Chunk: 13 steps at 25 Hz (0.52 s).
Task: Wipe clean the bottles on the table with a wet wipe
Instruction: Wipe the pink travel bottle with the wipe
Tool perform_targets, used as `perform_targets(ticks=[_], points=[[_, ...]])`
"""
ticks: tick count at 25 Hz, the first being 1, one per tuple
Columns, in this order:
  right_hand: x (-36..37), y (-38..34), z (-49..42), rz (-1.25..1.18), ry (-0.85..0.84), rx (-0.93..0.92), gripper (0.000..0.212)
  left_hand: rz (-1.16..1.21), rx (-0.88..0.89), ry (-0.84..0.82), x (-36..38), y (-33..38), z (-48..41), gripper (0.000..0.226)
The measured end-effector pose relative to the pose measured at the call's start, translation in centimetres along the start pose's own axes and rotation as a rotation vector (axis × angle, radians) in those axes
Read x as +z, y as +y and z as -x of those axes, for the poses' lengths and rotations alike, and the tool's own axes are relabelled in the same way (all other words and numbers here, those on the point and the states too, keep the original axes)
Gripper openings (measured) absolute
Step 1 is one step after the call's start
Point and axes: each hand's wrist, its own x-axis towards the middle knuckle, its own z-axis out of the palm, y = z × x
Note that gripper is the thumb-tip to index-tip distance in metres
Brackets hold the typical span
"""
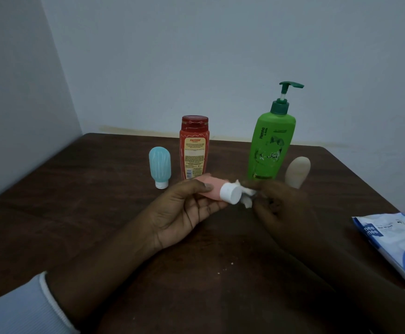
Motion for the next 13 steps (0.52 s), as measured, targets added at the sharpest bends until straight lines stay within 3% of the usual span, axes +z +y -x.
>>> perform_targets(ticks=[2,5,13], points=[[-0.2,-0.5,0.3,-0.007,0.103,-0.068,0.028,0.039,-0.013,0.025,0.2,0.1,0.1,0.043],[0.0,-1.3,0.6,0.111,0.061,-0.296,0.027,0.052,-0.021,0.013,0.4,-0.1,0.3,0.041],[0.2,-1.6,0.9,0.237,-0.002,-0.44,0.026,0.03,-0.06,0.03,0.3,-0.1,0.3,0.047]])
